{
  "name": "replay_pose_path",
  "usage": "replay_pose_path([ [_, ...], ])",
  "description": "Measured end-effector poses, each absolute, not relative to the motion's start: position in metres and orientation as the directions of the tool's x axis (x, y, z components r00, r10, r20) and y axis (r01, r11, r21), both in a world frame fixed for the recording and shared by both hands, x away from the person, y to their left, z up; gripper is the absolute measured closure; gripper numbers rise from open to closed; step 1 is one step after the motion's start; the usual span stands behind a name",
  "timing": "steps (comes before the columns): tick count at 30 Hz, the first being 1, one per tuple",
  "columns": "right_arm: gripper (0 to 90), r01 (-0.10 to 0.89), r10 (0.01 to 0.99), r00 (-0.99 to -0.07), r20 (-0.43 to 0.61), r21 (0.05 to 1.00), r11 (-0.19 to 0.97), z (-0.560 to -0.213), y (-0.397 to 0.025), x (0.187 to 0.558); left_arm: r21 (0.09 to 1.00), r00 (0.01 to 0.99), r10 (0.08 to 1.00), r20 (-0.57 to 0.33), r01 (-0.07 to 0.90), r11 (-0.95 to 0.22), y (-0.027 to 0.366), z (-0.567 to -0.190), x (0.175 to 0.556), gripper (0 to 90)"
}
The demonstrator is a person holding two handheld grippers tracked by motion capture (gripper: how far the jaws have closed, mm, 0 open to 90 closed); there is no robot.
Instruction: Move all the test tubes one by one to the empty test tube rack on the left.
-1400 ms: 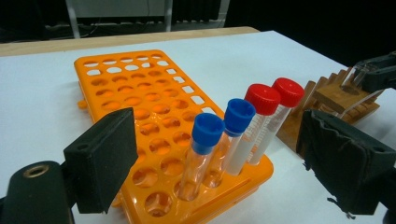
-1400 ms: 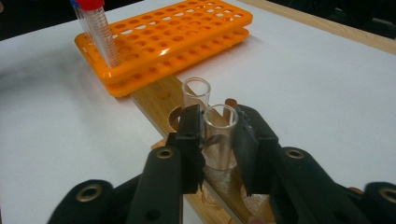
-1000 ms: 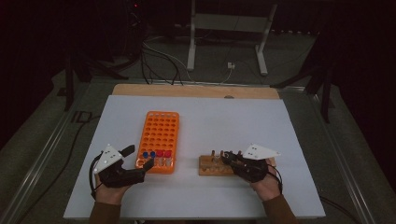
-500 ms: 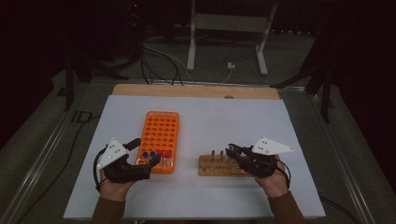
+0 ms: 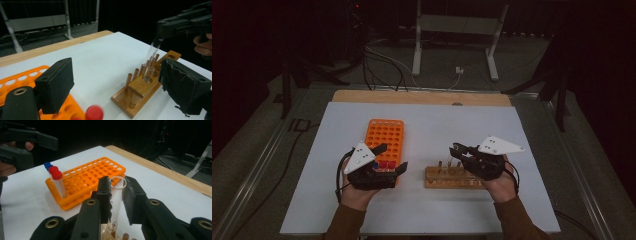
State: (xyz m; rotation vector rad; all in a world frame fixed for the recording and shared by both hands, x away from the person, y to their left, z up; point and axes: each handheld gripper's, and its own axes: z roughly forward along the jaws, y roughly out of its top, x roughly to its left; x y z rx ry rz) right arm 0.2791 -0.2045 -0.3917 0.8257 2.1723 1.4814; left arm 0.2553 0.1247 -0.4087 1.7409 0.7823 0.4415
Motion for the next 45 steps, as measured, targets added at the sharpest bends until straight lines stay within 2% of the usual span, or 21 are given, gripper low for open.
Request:
replay_pose_path([
  [19,76.0,0.253,0.587,-0.808,0.046,0.927,0.276,-0.389,-0.167,0.282,0.923,0.742,0.668,-0.056,0.293,-0.248,0.071,-0.418,0.266,17.8],
  [24,76.0,0.254,0.566,-0.822,0.052,0.925,0.284,-0.391,-0.161,0.281,0.917,0.754,0.655,-0.047,0.292,-0.270,0.059,-0.422,0.267,22.0],
  [27,76.0,0.253,0.558,-0.828,0.053,0.924,0.288,-0.392,-0.160,0.280,0.916,0.755,0.654,-0.053,0.298,-0.270,0.054,-0.423,0.269,27.4],
  [35,75.9,0.258,0.544,-0.837,0.062,0.921,0.291,-0.392,-0.159,0.280,0.920,0.785,0.616,-0.071,0.290,-0.264,0.052,-0.425,0.271,60.8],
  [39,76.0,0.259,0.543,-0.837,0.064,0.921,0.290,-0.393,-0.159,0.280,0.919,0.802,0.594,-0.064,0.279,-0.277,0.052,-0.425,0.270,72.1],
  [43,75.7,0.262,0.542,-0.838,0.065,0.920,0.293,-0.394,-0.158,0.280,0.919,0.809,0.584,-0.060,0.274,-0.285,0.052,-0.426,0.270,75.2],
  [45,70.2,0.260,0.547,-0.835,0.062,0.921,0.291,-0.394,-0.158,0.280,0.920,0.804,0.591,-0.059,0.274,-0.281,0.053,-0.425,0.270,76.3],
])
